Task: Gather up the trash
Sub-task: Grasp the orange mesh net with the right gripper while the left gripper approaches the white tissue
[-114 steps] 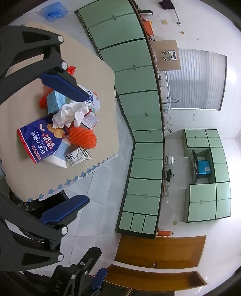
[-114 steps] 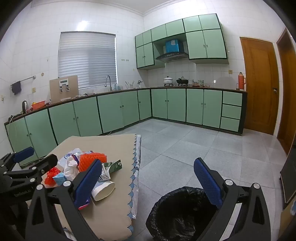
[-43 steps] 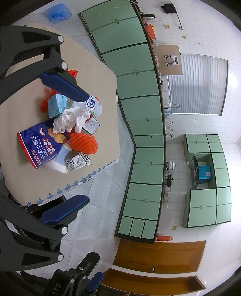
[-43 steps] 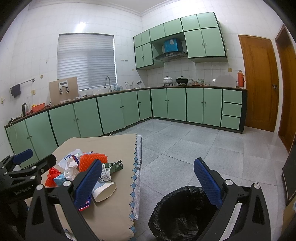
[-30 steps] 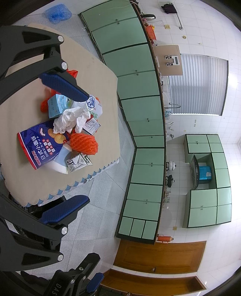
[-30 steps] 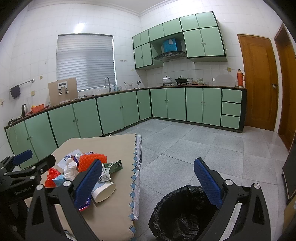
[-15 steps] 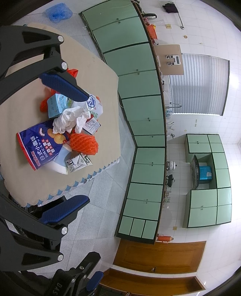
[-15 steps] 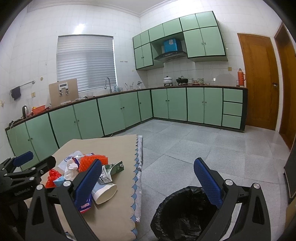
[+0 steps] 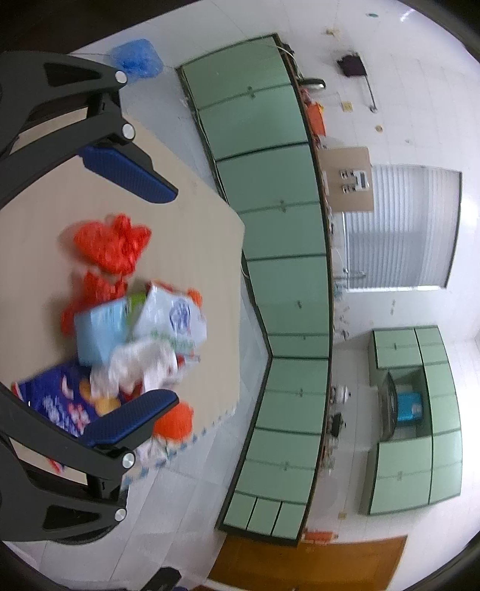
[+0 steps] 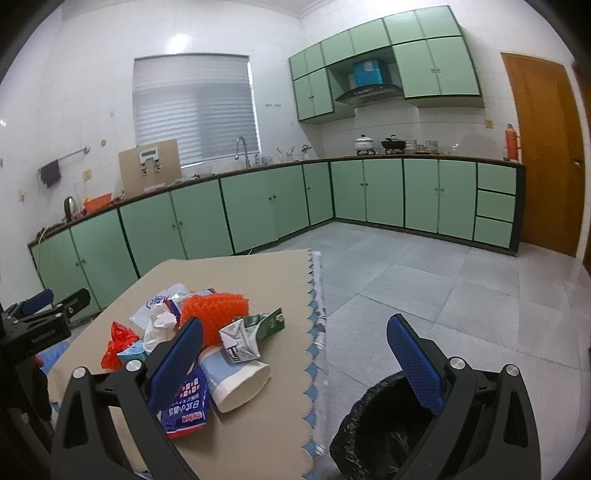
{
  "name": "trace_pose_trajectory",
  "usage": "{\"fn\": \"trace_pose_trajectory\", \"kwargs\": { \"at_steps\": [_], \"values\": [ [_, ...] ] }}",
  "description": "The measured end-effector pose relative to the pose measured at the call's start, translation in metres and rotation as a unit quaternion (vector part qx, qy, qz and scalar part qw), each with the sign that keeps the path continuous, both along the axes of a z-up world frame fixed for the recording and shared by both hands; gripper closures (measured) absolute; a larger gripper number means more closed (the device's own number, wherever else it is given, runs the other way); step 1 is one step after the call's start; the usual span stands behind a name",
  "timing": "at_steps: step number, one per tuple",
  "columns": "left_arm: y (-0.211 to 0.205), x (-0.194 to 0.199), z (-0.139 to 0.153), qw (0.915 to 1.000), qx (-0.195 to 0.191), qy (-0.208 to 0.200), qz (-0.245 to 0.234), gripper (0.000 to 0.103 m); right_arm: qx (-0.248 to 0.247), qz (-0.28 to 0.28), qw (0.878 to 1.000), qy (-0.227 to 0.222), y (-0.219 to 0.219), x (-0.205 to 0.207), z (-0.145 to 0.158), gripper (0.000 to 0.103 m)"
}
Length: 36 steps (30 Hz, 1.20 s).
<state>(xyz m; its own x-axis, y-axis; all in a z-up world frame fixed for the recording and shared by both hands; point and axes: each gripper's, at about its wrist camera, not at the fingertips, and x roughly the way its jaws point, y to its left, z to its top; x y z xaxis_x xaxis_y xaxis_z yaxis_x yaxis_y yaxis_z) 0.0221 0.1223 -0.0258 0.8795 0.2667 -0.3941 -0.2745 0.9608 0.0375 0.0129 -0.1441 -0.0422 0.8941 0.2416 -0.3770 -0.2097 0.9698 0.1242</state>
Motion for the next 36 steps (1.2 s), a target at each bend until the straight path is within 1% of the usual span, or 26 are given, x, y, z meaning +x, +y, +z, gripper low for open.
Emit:
{"fn": "trace_pose_trajectory", "kwargs": {
  "at_steps": [4,8,12,15,21,24,31,32,33,35,36],
  "values": [
    [0.018,0.006,-0.007,0.9997,0.005,0.011,0.020,0.006,-0.008,0.014,1.000,-0.003,0.021,0.013,-0.005,0.006],
    [0.035,0.013,-0.014,0.9993,0.007,0.020,0.032,0.006,-0.008,0.029,0.999,0.013,0.039,0.032,-0.010,0.006],
    [0.049,0.018,-0.020,0.9989,-0.004,0.029,0.036,0.006,-0.013,0.039,0.999,0.019,0.062,0.049,-0.018,0.006],
    [0.054,0.022,-0.024,0.9987,0.000,0.034,0.037,0.006,-0.015,0.045,0.998,0.028,0.076,0.062,-0.024,0.007],
    [0.062,0.030,-0.029,0.9985,-0.001,0.036,0.041,0.006,-0.018,0.051,0.997,0.050,0.103,0.086,-0.039,0.016],
    [0.065,0.033,-0.033,0.9985,-0.004,0.036,0.042,0.006,-0.022,0.052,0.997,0.054,0.112,0.093,-0.042,0.022],
    [0.067,0.044,-0.036,0.9988,-0.007,0.029,0.040,0.006,-0.034,0.056,0.996,0.065,0.126,0.105,-0.053,0.039],
    [0.067,0.047,-0.036,0.9988,-0.008,0.030,0.039,0.006,-0.037,0.060,0.995,0.066,0.127,0.105,-0.054,0.046],
    [0.066,0.049,-0.036,0.9988,-0.009,0.030,0.038,0.006,-0.040,0.064,0.995,0.067,0.129,0.105,-0.054,0.050],
    [0.065,0.053,-0.036,0.9989,-0.011,0.030,0.034,0.006,-0.042,0.087,0.993,0.072,0.132,0.105,-0.056,0.068],
    [0.065,0.054,-0.036,0.9990,-0.011,0.030,0.031,0.006,-0.039,0.097,0.992,0.074,0.132,0.105,-0.056,0.071]
  ]
}}
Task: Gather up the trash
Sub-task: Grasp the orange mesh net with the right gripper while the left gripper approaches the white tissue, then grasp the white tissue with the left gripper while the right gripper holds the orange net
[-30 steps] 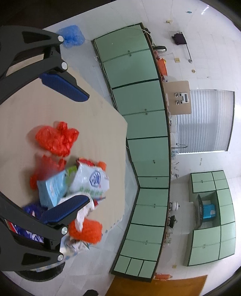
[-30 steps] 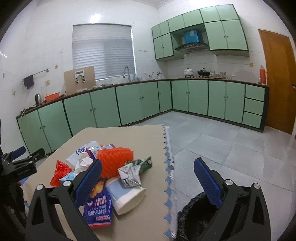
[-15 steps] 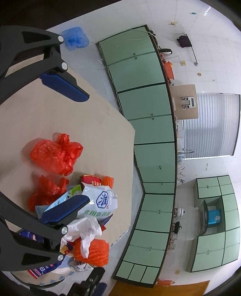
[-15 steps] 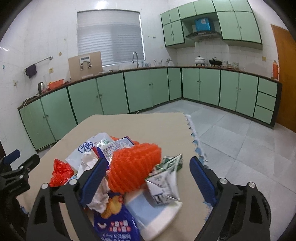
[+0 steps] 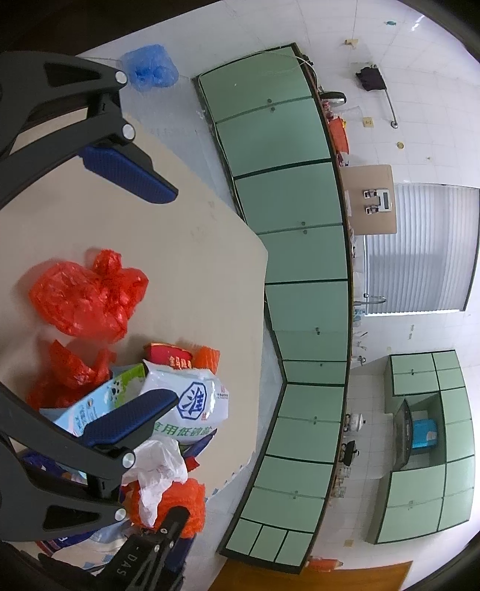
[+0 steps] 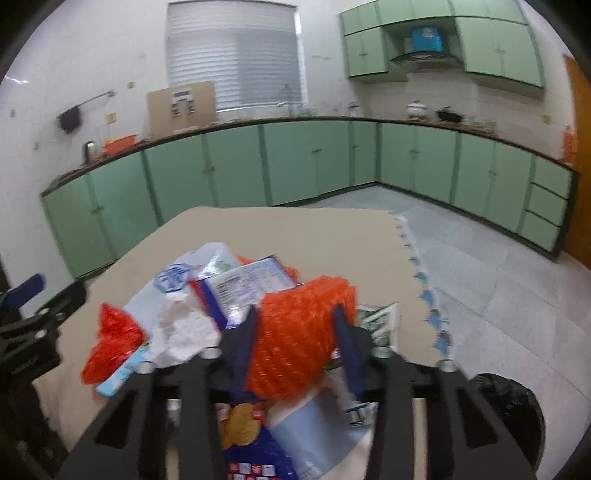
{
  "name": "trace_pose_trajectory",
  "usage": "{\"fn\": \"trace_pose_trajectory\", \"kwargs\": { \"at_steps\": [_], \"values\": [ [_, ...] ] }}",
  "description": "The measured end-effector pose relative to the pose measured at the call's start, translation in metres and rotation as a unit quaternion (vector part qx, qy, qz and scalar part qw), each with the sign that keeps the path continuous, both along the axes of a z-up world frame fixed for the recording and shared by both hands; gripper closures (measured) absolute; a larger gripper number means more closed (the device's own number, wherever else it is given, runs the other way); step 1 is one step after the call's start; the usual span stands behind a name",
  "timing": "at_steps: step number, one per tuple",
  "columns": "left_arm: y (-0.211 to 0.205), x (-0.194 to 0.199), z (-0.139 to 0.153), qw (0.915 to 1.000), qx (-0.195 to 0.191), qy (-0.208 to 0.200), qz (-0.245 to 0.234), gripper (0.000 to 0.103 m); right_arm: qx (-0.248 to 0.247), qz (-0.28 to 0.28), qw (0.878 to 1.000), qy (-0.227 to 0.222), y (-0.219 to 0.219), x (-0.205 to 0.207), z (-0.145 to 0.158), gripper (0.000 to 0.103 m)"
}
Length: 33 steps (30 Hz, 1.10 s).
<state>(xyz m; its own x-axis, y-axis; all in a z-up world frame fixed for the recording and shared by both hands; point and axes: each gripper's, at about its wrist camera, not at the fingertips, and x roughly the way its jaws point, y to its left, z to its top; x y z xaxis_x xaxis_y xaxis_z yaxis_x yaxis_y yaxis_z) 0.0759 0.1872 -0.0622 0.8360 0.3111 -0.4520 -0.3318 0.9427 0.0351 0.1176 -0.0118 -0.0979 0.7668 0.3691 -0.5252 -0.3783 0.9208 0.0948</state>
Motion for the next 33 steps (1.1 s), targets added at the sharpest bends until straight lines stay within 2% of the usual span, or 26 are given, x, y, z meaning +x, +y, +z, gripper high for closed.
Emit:
{"fn": "trace_pose_trajectory", "kwargs": {
  "at_steps": [1,4,13,17,23,29,31,33],
  "values": [
    [-0.001,0.001,0.000,1.0000,0.000,0.000,-0.001,0.006,0.002,0.007,1.000,0.001,0.000,-0.001,0.000,0.076],
    [-0.005,0.002,-0.001,0.9999,-0.005,0.002,-0.012,0.006,0.002,0.022,1.000,-0.007,-0.001,-0.005,0.005,0.079],
    [-0.044,0.007,-0.003,0.9981,-0.013,-0.001,-0.061,0.006,0.056,0.027,0.997,-0.050,-0.028,-0.022,0.033,0.079],
    [-0.064,0.015,-0.007,0.9957,-0.020,0.009,-0.089,0.024,0.049,0.008,0.997,-0.056,-0.037,-0.022,0.037,0.079],
    [-0.085,0.026,-0.014,0.9932,-0.030,0.014,-0.111,0.024,0.054,-0.015,0.997,-0.057,-0.059,-0.028,0.035,0.079],
    [-0.101,0.041,-0.019,0.9928,-0.023,0.023,-0.115,0.024,0.050,-0.018,0.997,-0.061,-0.066,-0.029,0.036,0.079],
    [-0.099,0.044,-0.023,0.9928,-0.023,0.031,-0.114,0.035,0.053,-0.018,0.997,-0.060,-0.067,-0.029,0.035,0.079],
    [-0.100,0.047,-0.028,0.9922,-0.023,0.042,-0.115,0.059,0.054,-0.017,0.997,-0.061,-0.069,-0.029,0.035,0.079]
  ]
}}
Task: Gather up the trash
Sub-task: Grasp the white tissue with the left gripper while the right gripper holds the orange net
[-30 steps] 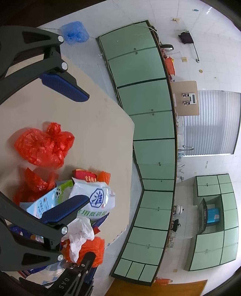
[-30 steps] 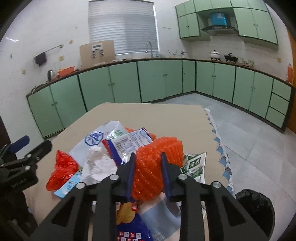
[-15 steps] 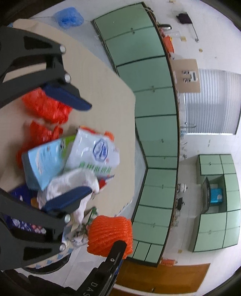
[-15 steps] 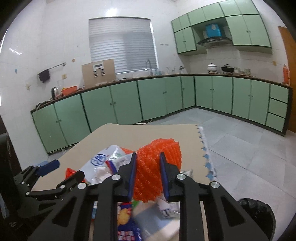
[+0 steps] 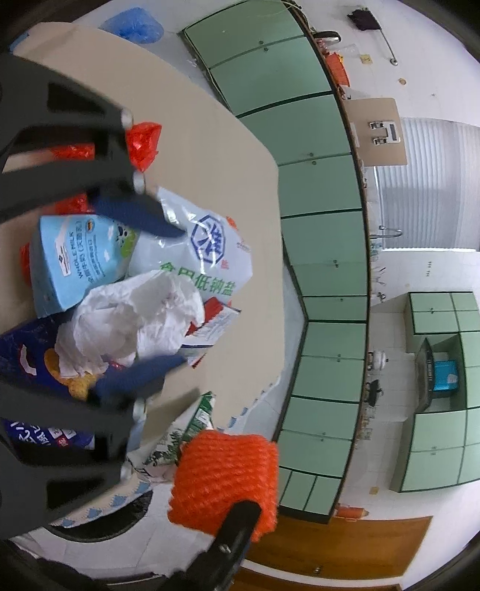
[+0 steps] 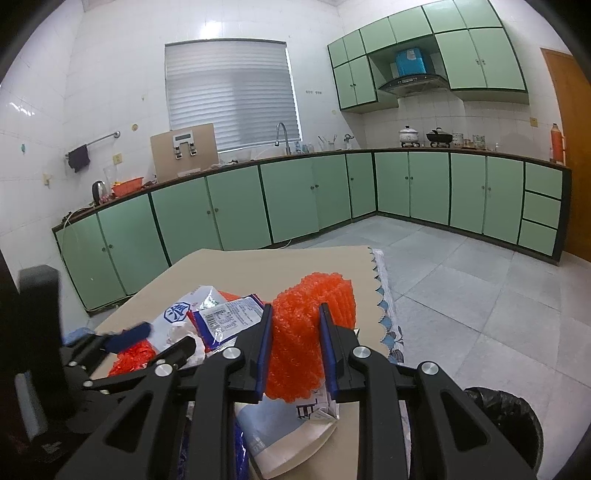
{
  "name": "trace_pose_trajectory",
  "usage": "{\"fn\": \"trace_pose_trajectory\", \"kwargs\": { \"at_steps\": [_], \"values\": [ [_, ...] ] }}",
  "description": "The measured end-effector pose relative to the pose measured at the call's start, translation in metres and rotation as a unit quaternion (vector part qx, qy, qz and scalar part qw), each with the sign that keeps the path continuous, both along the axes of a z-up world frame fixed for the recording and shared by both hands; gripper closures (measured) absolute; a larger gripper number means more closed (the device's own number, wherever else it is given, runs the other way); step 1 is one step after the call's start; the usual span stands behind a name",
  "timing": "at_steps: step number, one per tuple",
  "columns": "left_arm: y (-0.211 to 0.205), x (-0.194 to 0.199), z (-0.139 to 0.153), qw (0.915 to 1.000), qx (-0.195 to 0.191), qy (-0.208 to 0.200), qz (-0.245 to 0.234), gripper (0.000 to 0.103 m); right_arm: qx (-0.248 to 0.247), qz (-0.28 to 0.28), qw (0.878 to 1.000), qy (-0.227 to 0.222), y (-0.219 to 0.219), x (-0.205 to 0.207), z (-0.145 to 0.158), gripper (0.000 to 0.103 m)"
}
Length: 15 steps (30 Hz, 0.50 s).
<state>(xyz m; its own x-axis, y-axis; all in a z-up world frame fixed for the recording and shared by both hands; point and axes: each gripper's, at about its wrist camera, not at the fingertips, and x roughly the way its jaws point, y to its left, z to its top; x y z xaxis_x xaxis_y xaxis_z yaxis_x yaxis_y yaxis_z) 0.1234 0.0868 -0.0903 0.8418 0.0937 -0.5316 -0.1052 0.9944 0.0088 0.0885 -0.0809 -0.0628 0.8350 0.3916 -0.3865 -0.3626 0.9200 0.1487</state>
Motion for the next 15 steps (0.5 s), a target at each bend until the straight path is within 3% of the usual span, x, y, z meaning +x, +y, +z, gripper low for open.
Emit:
{"fn": "trace_pose_trajectory", "kwargs": {
  "at_steps": [2,5,15],
  "values": [
    [0.001,0.001,-0.003,0.9999,-0.010,0.003,-0.010,0.079,0.003,0.003,1.000,-0.002,-0.002,-0.001,0.001,0.079],
    [0.005,-0.005,-0.001,0.9997,-0.022,-0.010,-0.010,0.092,0.011,0.009,1.000,-0.011,-0.001,-0.005,0.007,0.079],
    [0.009,-0.037,0.041,0.9970,-0.022,-0.074,-0.010,0.097,0.026,0.021,0.998,-0.048,-0.010,-0.025,0.032,0.079]
  ]
}}
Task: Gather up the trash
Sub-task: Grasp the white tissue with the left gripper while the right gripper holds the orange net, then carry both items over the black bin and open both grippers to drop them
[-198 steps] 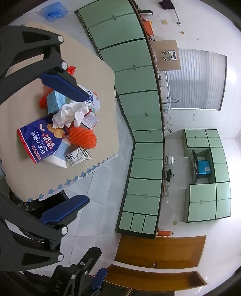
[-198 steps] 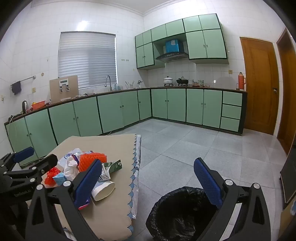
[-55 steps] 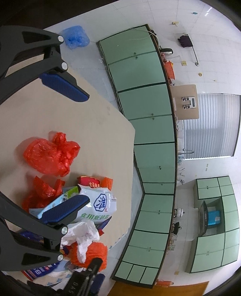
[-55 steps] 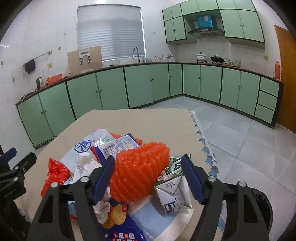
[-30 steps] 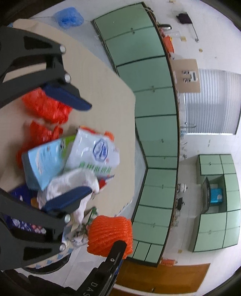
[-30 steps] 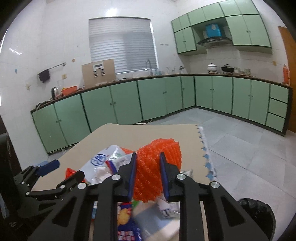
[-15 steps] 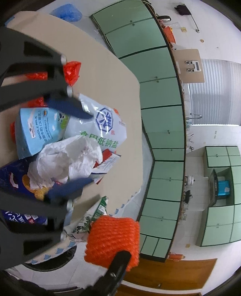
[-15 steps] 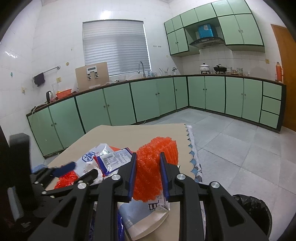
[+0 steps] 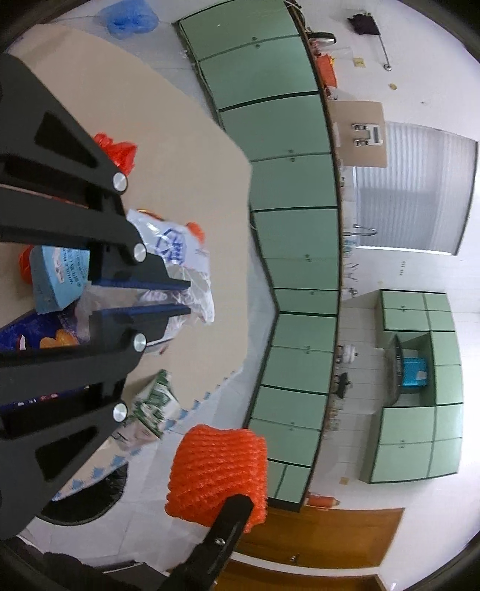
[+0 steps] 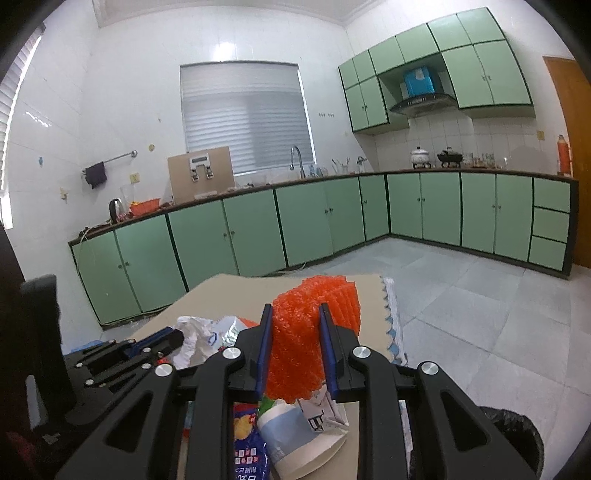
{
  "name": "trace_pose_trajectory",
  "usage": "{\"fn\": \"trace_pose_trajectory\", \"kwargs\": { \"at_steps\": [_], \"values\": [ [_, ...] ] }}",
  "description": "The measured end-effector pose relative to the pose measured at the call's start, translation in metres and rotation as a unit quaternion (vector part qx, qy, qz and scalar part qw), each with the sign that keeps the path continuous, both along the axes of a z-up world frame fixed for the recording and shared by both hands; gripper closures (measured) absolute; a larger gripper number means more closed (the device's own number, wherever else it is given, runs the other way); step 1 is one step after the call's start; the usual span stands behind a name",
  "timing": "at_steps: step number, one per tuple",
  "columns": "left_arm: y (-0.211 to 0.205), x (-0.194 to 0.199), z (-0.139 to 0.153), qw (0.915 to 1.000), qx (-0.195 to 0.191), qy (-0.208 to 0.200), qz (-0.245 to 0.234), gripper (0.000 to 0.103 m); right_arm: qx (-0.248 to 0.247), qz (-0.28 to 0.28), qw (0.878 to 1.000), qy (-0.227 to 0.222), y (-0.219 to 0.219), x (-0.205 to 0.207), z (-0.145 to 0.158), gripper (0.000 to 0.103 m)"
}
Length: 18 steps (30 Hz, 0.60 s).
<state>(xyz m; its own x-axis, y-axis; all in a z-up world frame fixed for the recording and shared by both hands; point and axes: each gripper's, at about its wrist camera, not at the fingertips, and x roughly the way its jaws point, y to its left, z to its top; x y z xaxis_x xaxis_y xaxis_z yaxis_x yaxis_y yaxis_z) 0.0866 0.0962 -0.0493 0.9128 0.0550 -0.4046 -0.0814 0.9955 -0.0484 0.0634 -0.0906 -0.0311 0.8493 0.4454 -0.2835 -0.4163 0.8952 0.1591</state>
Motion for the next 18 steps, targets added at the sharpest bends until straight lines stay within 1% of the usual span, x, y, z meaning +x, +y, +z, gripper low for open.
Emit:
{"fn": "trace_pose_trajectory", "kwargs": {
  "at_steps": [5,10,13,16,18],
  "values": [
    [-0.007,-0.015,0.023,0.9995,0.001,-0.032,-0.005,0.097,0.005,-0.011,1.000,-0.015,-0.014,-0.011,0.014,0.079],
    [-0.023,-0.025,0.043,0.9980,-0.004,-0.058,-0.025,0.097,0.011,-0.041,0.999,-0.022,-0.043,-0.025,0.018,0.079],
    [-0.044,-0.026,0.051,0.9964,-0.008,-0.066,-0.053,0.097,0.011,-0.065,0.998,-0.023,-0.064,-0.032,0.018,0.079],
    [-0.064,-0.023,0.051,0.9946,-0.012,-0.065,-0.080,0.097,0.010,-0.088,0.996,-0.022,-0.085,-0.038,0.016,0.079],
    [-0.087,-0.020,0.049,0.9920,-0.015,-0.060,-0.109,0.097,0.006,-0.104,0.994,-0.019,-0.097,-0.040,0.014,0.079]
  ]
}}
